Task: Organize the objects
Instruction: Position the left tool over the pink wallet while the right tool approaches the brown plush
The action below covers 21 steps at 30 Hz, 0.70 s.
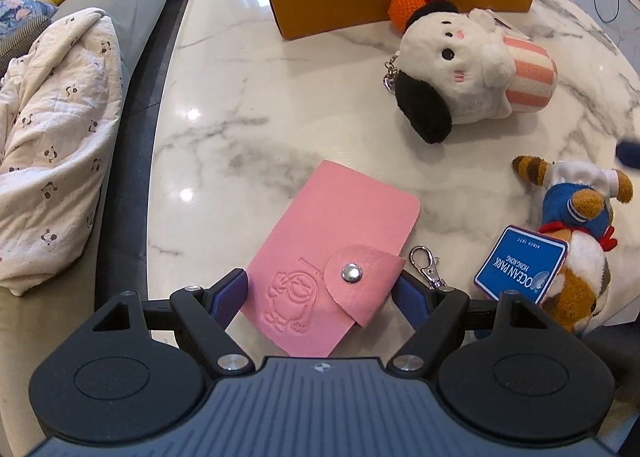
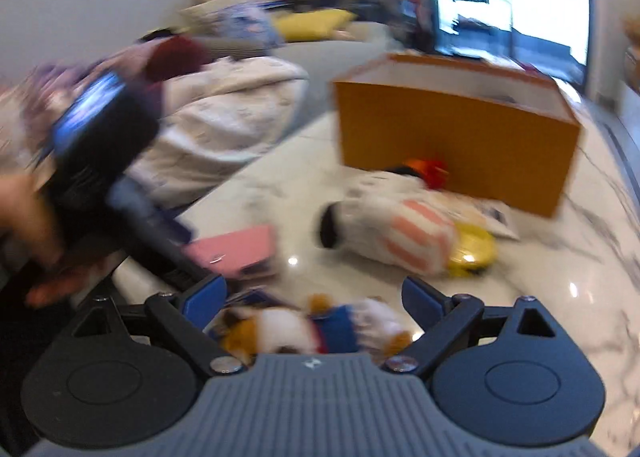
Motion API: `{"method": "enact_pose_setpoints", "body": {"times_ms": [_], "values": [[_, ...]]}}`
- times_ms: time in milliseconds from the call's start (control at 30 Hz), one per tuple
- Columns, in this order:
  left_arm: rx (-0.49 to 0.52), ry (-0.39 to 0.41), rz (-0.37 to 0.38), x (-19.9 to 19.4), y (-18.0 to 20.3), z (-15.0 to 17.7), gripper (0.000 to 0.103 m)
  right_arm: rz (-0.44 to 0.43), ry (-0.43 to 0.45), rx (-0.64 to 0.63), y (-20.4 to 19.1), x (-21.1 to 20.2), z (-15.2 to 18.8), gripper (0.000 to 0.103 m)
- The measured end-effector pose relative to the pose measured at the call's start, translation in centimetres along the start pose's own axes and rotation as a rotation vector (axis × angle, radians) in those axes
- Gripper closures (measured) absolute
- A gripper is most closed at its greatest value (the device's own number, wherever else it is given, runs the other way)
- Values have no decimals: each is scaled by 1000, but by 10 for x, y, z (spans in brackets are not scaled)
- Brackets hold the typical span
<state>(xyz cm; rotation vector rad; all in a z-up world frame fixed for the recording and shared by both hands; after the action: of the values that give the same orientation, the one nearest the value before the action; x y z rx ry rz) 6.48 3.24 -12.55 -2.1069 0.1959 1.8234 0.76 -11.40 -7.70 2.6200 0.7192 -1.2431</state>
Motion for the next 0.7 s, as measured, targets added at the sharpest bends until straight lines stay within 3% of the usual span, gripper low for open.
{"method": "enact_pose_setpoints", "body": {"times_ms": [100, 200, 333, 467, 567, 700], "values": [[-3, 1, 4, 0, 0, 0, 11, 49, -32, -161, -26, 12, 11, 8], [-4, 2, 4, 0, -1, 0, 11, 165, -36, -225, -30, 24, 17, 8], [-2, 5, 2, 0, 0, -1, 11, 220, -62, -102, 6, 24, 12, 5], [-2, 7, 1, 0, 0, -2, 11, 203, -161, 81, 54, 19, 15, 5], [3, 8, -1, 0, 3, -3, 11, 210, -244, 116, 73, 10, 24, 5], [6, 7, -5, 0, 5, -4, 11, 276, -292, 169, 99, -5, 36, 4]]}}
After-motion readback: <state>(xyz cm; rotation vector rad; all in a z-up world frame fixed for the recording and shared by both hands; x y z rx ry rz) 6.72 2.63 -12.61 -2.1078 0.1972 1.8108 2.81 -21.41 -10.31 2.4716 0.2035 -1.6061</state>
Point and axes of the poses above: each gripper's, at about its wrist camera, not at the fingertips, and x roughly the way its jaws point, y to its right, z to its underside, the point moved 6 cm from there along x, roughly the way its jaws point, and after that the axes turned 12 degrees about -y, right-handed, at the moved point
